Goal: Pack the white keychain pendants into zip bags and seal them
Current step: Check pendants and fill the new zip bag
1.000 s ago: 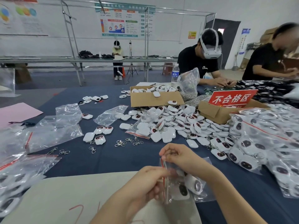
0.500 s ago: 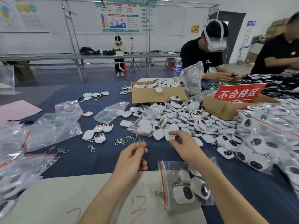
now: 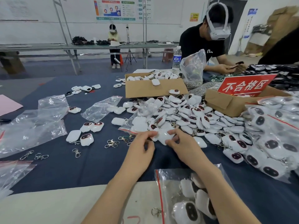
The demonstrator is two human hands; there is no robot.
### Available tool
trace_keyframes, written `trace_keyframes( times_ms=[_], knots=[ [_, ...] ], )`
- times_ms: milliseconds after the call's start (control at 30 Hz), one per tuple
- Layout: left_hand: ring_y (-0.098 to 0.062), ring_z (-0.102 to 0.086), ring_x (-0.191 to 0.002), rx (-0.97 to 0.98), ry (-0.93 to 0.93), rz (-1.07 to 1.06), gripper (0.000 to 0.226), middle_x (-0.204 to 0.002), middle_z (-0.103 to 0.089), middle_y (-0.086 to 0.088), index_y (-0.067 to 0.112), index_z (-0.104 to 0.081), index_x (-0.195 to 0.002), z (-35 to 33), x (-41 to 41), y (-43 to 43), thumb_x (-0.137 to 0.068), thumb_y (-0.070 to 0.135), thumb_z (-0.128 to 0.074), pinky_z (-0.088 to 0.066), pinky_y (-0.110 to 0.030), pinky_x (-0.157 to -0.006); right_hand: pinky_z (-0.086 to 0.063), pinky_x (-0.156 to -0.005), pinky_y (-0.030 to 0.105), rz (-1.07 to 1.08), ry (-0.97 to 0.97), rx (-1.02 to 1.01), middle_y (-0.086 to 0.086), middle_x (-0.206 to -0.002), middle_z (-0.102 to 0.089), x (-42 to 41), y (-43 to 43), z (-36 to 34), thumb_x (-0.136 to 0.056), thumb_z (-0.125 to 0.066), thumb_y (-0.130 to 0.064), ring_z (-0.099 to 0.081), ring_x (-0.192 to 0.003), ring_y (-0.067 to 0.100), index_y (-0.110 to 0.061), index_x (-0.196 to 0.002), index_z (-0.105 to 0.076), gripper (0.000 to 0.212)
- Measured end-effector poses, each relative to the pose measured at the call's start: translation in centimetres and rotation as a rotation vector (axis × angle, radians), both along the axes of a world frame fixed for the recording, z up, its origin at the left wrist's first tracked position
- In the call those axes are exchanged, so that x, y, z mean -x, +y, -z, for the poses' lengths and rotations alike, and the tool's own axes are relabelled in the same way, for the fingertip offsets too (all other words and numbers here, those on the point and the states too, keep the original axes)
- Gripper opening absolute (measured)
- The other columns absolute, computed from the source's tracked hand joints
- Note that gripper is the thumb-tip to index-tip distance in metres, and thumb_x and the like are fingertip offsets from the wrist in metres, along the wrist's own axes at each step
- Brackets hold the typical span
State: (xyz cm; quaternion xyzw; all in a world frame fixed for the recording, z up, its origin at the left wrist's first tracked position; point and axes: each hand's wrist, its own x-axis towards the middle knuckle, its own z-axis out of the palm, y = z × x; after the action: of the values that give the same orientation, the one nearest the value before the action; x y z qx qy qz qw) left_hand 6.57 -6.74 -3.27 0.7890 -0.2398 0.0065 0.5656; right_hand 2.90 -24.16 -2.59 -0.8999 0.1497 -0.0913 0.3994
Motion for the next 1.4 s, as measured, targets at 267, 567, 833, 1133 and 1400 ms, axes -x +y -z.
trace_keyframes(
  times_ms=[267,567,833,1133,1400],
  knots=[
    [0.005,-0.036,-0.128,-0.319,-0.322,0.084,0.041,-0.130,-0.043,0.026,0.032,-0.054,-0.133,0.9,0.1,-0.5,-0.095,0.020,-0.065,-0.031,-0.008,-0.103,-0.048,-0.072,0.013,-0.160,-0.046,-0.369,-0.008,-0.082,-0.077,0.9,-1.0,-0.8,-0.090,-0.072,-0.040,-0.070,-0.077,-0.002,-0.029,-0.102,-0.070,0.016],
    [-0.002,-0.052,-0.069,0.026,-0.053,-0.001,0.030,-0.073,-0.060,0.009,0.027,-0.059,-0.083,0.1,0.2,-0.2,-0.108,0.030,-0.042,-0.041,-0.018,-0.064,-0.054,-0.078,0.022,-0.218,-0.165,-0.484,-0.003,-0.087,-0.075,0.2,-0.4,-0.3,-0.083,-0.072,-0.046,-0.067,-0.074,0.009,-0.031,-0.089,-0.075,0.016],
    [-0.001,-0.036,-0.055,-0.001,0.031,0.045,0.043,-0.056,-0.043,0.019,0.039,-0.051,-0.066,-0.1,0.4,-0.2,-0.107,0.027,-0.047,-0.032,-0.015,-0.053,-0.046,-0.067,0.006,-0.217,-0.137,-0.450,-0.014,-0.073,-0.073,-0.1,0.0,0.2,-0.088,-0.075,-0.033,-0.065,-0.068,-0.002,-0.028,-0.090,-0.072,0.007],
    [-0.006,-0.037,-0.063,-0.018,0.018,0.074,0.029,-0.068,-0.045,0.007,0.011,-0.062,-0.089,-0.3,0.1,0.1,-0.105,0.031,-0.049,-0.032,-0.020,-0.057,-0.044,-0.066,0.005,-0.212,-0.153,-0.527,-0.014,-0.072,-0.072,0.2,-0.2,0.3,-0.087,-0.078,-0.029,-0.063,-0.069,-0.006,-0.021,-0.085,-0.075,0.008],
    [-0.005,-0.035,-0.060,-0.016,0.024,0.069,0.029,-0.064,-0.041,0.012,0.010,-0.061,-0.087,-0.7,0.4,0.2,-0.106,0.028,-0.048,-0.032,-0.019,-0.056,-0.046,-0.068,0.006,-0.194,-0.185,-0.523,-0.003,-0.074,-0.074,0.1,0.1,0.0,-0.089,-0.074,-0.032,-0.065,-0.070,0.001,-0.021,-0.084,-0.077,0.013]
  ],
)
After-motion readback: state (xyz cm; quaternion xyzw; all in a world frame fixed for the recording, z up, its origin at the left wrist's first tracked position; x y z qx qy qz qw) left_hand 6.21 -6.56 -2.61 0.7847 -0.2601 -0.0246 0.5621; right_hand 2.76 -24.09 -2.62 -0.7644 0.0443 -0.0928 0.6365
